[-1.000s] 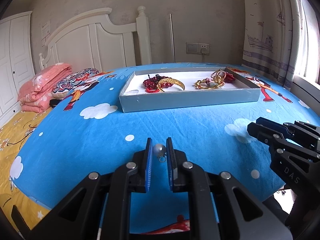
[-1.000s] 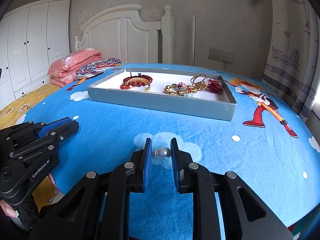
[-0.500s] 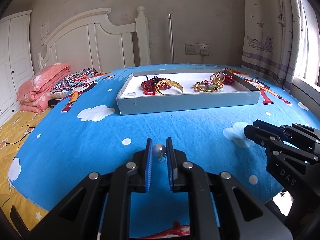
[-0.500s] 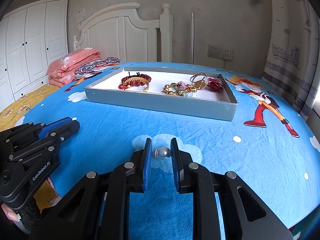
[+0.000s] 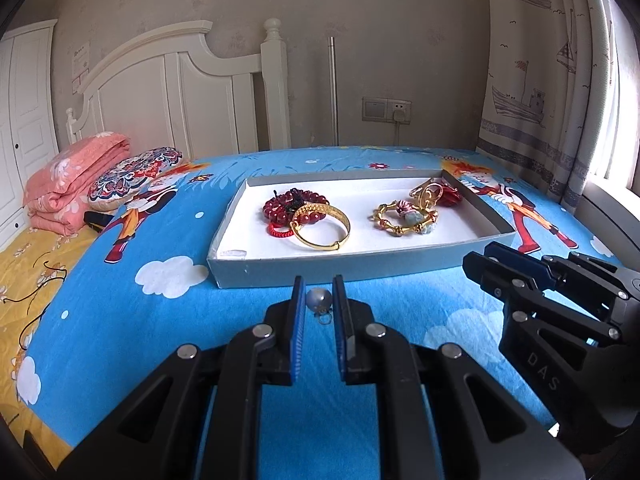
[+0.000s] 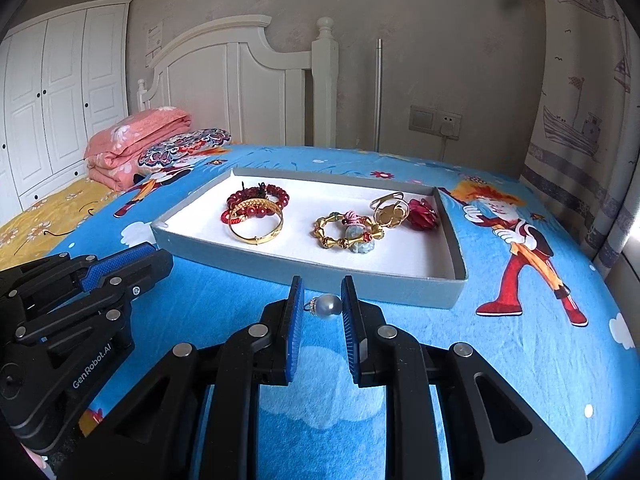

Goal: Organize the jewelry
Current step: 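Carry both pearl earrings into the tray and open both tools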

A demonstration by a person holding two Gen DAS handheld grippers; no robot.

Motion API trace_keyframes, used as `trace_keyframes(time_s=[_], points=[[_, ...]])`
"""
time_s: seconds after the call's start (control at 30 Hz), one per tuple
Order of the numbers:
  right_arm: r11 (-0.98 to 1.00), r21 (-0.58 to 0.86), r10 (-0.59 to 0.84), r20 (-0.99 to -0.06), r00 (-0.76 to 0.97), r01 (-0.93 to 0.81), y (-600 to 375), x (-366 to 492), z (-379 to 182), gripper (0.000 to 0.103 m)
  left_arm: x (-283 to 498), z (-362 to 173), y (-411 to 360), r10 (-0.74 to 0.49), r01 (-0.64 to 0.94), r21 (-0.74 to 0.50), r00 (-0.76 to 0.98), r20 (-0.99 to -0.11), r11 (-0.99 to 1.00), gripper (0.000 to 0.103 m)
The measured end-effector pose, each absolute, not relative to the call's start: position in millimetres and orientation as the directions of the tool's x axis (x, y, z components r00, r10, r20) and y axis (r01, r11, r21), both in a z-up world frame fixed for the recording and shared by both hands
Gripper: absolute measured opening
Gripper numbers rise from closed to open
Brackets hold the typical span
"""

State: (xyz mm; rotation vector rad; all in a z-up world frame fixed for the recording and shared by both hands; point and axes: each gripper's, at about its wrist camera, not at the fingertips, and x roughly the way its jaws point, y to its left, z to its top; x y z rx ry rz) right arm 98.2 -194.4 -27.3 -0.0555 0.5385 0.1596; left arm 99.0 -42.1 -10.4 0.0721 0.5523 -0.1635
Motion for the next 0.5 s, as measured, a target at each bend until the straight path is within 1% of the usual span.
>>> trace_keyframes(time_s=[0.1, 0.2, 0.3, 0.5], points=[[0.986, -0.013, 0.133, -0.513, 0.848, -0.163, -197, 114, -19, 0.019, 123, 0, -45, -0.159, 0.19, -0.001, 0.821, -0.548, 0.982, 0.013], [0.987, -0.011, 0.131, -0.522, 0.843, -0.16, -199, 133, -14, 0.019, 150, 10, -51, -0.147, 0.184, 0.012, 0.824, -0.547, 0.983, 0.013], [0.989, -0.009, 0.119, -0.526, 0.842, -0.146, -203, 153, -8, 0.019, 176, 20, -55, -0.147, 0.176, -0.001, 0.819, -0.555, 0.984, 0.013], [0.994, 0.003, 0.096, -0.55, 0.829, -0.113, -212, 193, -2, 0.019, 226, 23, -58, -0.13, 0.146, -0.021, 0.79, -0.599, 0.989, 0.013]])
